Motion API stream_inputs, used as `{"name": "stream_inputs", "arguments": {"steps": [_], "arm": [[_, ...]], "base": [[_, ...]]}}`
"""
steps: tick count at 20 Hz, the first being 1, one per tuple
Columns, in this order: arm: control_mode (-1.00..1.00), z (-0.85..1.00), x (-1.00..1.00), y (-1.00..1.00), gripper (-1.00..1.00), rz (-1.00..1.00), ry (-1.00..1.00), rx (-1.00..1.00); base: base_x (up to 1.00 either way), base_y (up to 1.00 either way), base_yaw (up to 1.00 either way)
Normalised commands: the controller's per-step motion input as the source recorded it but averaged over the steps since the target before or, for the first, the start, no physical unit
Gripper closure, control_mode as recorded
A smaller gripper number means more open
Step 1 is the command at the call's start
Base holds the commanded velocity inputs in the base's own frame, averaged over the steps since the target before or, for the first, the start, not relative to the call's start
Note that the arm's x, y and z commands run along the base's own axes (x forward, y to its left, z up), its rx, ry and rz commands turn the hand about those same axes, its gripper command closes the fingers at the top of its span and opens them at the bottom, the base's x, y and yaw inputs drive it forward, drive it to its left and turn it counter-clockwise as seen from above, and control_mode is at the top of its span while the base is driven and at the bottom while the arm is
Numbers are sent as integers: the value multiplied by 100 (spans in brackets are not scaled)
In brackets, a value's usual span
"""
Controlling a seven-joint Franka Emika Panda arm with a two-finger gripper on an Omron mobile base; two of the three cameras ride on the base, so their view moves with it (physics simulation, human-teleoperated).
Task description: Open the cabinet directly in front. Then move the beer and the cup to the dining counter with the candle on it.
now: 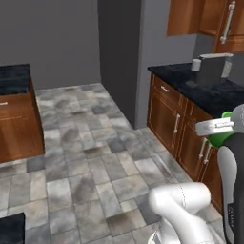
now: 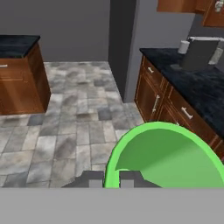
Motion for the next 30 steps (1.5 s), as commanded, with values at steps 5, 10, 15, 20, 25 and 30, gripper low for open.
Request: {"name": "stream_inputs", "arguments": {"steps": [5,10,15,20,25,30], "arm": [[100,0,0,0,100,0,0,0],[100,0,0,0,100,0,0,0],[100,0,0,0,100,0,0,0],[100,0,0,0,100,0,0,0],[100,0,0,0,100,0,0,0],[100,0,0,0,100,0,0,0]], "base": [[-29,3,26],[-46,0,0],[-100,0,0],[-100,6,2],[-100,15,3],[-100,18,2]]}}
